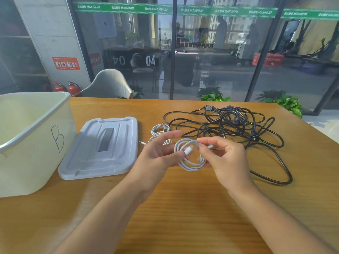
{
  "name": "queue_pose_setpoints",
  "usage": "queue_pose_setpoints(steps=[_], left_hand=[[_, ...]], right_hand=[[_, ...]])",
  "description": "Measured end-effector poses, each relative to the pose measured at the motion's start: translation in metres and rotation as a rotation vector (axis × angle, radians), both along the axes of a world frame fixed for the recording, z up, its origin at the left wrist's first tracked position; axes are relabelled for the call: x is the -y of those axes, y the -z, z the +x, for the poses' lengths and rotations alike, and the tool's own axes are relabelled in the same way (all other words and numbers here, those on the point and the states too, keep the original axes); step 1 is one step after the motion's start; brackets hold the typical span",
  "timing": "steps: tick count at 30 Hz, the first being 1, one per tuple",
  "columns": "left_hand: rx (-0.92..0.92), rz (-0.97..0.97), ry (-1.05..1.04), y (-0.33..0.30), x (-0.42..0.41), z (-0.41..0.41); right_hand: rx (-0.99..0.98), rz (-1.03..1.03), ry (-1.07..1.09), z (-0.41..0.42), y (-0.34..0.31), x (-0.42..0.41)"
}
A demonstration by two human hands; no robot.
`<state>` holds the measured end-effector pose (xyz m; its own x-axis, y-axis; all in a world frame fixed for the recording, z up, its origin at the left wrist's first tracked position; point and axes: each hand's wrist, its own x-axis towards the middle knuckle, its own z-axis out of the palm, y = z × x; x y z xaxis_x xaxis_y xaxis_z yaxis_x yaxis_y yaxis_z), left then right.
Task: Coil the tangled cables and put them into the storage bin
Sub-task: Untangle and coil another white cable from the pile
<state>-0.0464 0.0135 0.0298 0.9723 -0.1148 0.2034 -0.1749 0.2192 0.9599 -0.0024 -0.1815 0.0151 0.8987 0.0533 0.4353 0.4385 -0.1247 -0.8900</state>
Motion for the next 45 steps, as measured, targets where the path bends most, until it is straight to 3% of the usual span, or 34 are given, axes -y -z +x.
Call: queue_pose_setpoints(steps=[15, 27, 39, 45], left_hand=[[0.197, 0.480, -0.409, 0.013, -0.004, 0.007], [0.289, 0.344, -0.475, 0.014, -0.003, 0.009], [0.048, 0.086, -0.324, 0.013, -0.007, 0.011], [0.002, 0.116, -0.311, 0.016, -0.007, 0.011]], right_hand=[[0.002, -0.048, -0.159, -0.009, -0.001, -0.006], [-0.012, 0.045, -0.155, -0.009, -0.006, -0.009], [-0.305, 0.245, -0.283, -0.002, -0.007, -0.002], [-0.315, 0.239, -0.239, 0.001, 0.000, -0.001]])
